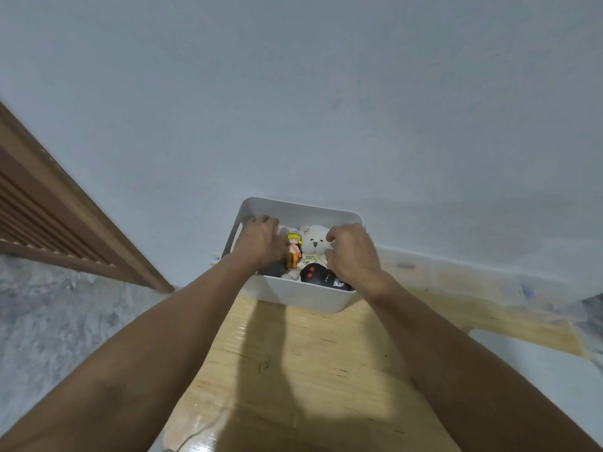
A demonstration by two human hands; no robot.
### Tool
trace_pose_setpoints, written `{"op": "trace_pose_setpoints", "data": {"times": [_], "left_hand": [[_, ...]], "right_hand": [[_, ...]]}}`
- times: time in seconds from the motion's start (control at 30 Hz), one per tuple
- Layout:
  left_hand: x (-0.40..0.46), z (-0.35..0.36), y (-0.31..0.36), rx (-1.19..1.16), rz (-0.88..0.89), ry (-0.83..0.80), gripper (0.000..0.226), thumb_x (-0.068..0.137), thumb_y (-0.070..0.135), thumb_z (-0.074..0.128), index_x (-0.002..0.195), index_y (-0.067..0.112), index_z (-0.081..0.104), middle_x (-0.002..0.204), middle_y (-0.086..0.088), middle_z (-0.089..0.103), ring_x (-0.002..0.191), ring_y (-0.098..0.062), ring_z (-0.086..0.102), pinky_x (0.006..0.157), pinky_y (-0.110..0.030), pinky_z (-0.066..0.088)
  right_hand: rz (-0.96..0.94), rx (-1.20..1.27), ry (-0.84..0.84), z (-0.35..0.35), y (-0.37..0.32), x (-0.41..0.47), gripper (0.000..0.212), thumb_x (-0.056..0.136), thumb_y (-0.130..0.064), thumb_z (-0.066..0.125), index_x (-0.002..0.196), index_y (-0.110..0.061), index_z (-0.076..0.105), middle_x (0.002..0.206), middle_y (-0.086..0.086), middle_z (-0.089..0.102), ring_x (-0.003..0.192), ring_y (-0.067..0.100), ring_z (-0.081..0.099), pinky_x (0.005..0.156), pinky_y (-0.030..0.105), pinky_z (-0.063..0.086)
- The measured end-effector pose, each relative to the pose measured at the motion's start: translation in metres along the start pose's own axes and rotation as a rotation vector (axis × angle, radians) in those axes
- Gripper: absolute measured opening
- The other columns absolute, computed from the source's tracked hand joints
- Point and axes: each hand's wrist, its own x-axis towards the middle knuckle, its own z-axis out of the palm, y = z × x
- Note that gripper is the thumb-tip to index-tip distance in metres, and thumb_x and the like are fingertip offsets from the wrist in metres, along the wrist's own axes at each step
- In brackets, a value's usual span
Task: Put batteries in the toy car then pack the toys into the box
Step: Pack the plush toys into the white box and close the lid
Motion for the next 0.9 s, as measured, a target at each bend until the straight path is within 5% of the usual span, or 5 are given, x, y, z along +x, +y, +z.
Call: {"op": "trace_pose_setpoints", "data": {"times": [0.1,0.23,0.4,0.6,0.9], "left_hand": [[-0.002,0.0,-0.003,-0.017,-0.087,-0.007,0.043,0.094,0.031,0.051,0.123,0.0,0.055,0.13,-0.021,0.054,0.123,-0.034,0.048,0.103,-0.039,0.04],[-0.002,0.003,-0.001,0.054,-0.138,-0.14,0.076,0.085,0.04,0.065,0.142,-0.002,0.036,0.147,-0.023,0.036,0.139,-0.036,0.032,0.117,-0.043,0.025],[-0.002,0.003,0.001,0.089,-0.039,-0.28,0.033,0.08,0.032,0.071,0.109,0.016,0.07,0.126,-0.016,0.058,0.121,-0.033,0.049,0.101,-0.038,0.045],[-0.006,-0.001,0.004,0.019,-0.053,-0.172,0.031,0.087,0.024,0.065,0.113,0.008,0.063,0.116,-0.013,0.064,0.105,-0.029,0.062,0.089,-0.036,0.053],[-0.018,-0.011,0.04,-0.111,-0.009,0.008,0.063,0.087,0.032,0.065,0.143,0.012,0.043,0.141,-0.008,0.053,0.127,-0.027,0.05,0.101,-0.036,0.043]], "right_hand": [[0.02,-0.028,0.205,0.004,0.0,-0.007,0.03,0.068,-0.003,0.068,0.098,-0.009,0.07,0.103,0.009,0.066,0.107,0.032,0.053,0.088,0.039,0.041],[0.062,0.018,0.193,0.008,0.0,-0.015,0.046,0.069,0.003,0.064,0.115,-0.005,0.062,0.128,0.016,0.052,0.12,0.036,0.046,0.099,0.039,0.04],[0.069,0.048,0.112,0.01,0.006,-0.023,0.054,0.074,0.004,0.06,0.126,-0.005,0.052,0.143,0.016,0.039,0.136,0.034,0.032,0.107,0.039,0.037],[0.075,0.094,0.086,0.003,0.011,-0.024,0.052,0.08,-0.001,0.058,0.131,-0.01,0.049,0.148,0.011,0.034,0.137,0.028,0.029,0.108,0.036,0.034],[0.156,0.225,0.057,-0.031,0.034,-0.041,0.053,0.085,-0.01,0.063,0.135,-0.012,0.046,0.14,0.005,0.041,0.127,0.023,0.045,0.104,0.034,0.04]]}}
